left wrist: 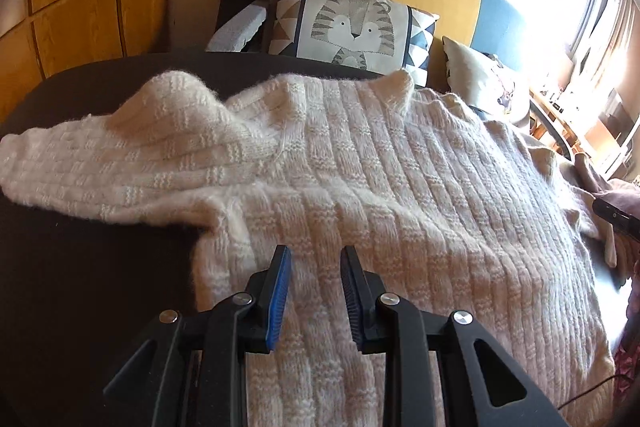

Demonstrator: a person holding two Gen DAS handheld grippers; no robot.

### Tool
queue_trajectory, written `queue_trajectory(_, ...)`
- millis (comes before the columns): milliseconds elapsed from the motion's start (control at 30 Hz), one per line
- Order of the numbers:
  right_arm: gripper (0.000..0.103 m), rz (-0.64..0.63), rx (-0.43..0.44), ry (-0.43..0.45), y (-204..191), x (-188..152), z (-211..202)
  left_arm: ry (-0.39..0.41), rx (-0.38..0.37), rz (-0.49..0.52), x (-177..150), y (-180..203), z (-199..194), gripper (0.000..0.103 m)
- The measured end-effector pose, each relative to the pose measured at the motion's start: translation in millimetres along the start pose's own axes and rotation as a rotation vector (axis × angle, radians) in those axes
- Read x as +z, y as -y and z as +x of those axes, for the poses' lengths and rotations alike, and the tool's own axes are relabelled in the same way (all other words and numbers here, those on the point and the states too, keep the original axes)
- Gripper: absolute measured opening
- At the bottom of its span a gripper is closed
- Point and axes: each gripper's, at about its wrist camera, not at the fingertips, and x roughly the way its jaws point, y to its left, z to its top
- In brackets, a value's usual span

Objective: Fold clothes

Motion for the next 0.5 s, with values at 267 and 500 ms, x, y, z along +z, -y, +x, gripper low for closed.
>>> queue_trajectory(267, 0.037, -0.024, -0.121, -0.11, -9.9, 8.2, 69.8, 0.019, 0.054, 0.016, 19.8, 11.3, 36.3, 0.026)
queue_trajectory(500, 0.041, 0.059, -0.082, -0.079, 2.3, 18.5, 73.5, 0.05, 0.07, -0.024, 28.8, 10.5, 50.0, 0.027)
